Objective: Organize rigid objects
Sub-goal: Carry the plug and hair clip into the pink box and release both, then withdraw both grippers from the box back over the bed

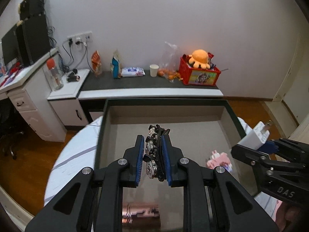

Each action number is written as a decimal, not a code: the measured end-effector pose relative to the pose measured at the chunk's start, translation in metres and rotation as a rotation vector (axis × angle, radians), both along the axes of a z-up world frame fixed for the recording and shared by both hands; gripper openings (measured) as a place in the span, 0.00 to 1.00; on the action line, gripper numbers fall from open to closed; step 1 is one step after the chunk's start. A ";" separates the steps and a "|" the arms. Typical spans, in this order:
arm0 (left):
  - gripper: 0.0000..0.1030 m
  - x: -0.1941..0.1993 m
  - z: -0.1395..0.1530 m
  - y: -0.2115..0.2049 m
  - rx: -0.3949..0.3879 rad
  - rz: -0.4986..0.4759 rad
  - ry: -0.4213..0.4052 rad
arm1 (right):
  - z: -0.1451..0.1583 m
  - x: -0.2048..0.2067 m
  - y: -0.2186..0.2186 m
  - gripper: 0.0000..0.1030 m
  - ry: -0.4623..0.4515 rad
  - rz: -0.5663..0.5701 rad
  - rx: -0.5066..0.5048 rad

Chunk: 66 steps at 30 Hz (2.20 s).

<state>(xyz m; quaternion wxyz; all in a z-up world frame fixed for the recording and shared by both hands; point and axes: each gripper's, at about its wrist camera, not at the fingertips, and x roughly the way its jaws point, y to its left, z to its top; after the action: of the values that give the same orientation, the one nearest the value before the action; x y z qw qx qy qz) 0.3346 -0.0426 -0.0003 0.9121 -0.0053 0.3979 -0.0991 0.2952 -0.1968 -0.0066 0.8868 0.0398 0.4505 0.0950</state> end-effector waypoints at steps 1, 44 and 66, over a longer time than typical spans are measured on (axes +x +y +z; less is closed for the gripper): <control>0.18 0.006 -0.004 -0.001 -0.002 -0.002 0.014 | -0.004 0.007 -0.001 0.42 0.012 0.002 -0.001; 0.92 -0.042 0.037 0.009 0.097 0.034 -0.047 | 0.023 0.001 0.006 0.73 -0.013 -0.035 -0.007; 1.00 -0.214 0.037 0.044 0.019 0.086 -0.052 | 0.045 -0.203 -0.018 0.86 -0.171 -0.123 0.134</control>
<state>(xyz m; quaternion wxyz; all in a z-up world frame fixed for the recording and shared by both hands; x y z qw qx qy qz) 0.1205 0.0012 0.0365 0.9256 -0.0113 0.3741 -0.0563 0.0920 -0.2144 0.0385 0.9215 0.1181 0.3627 0.0731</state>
